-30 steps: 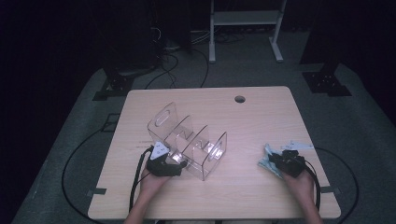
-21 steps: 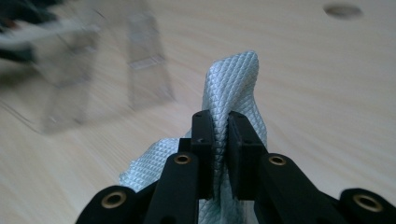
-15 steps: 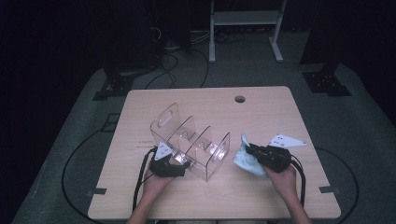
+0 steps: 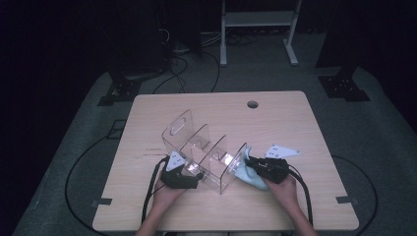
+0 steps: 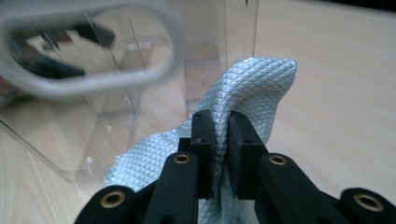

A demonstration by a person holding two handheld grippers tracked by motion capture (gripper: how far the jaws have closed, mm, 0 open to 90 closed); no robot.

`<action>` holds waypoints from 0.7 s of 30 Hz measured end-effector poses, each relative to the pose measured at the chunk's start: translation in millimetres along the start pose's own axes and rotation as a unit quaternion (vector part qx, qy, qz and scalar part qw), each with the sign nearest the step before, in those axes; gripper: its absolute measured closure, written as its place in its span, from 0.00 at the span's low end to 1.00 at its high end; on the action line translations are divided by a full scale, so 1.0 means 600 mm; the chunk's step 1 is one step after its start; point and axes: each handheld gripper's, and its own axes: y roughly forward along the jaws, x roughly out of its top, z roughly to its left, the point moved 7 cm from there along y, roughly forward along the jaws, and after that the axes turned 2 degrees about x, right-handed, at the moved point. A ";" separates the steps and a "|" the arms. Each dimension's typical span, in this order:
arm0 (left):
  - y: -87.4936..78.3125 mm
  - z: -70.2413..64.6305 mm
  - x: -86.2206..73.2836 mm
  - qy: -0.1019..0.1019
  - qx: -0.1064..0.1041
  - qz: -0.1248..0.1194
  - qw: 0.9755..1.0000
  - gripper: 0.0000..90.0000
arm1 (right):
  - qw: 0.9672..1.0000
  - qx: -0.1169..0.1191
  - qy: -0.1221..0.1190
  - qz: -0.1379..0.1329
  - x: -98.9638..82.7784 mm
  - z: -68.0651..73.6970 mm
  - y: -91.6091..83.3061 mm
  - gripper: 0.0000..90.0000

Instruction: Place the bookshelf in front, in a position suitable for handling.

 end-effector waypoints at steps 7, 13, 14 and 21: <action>0.002 -0.004 0.000 0.001 -0.005 0.000 1.000 0.08 | 0.998 0.006 0.000 -0.065 0.046 0.007 -0.037 0.91; 0.002 -0.004 0.001 0.004 -0.005 0.002 1.000 0.08 | 1.000 0.002 -0.002 -0.011 0.001 0.002 -0.007 0.91; 0.002 -0.004 0.001 0.005 -0.004 0.002 1.000 0.08 | 1.000 0.010 0.008 -0.001 -0.009 0.001 0.000 0.91; 0.002 -0.005 0.000 0.003 -0.004 -0.001 1.000 0.08 | 0.998 0.013 -0.006 -0.066 0.051 0.008 -0.039 0.91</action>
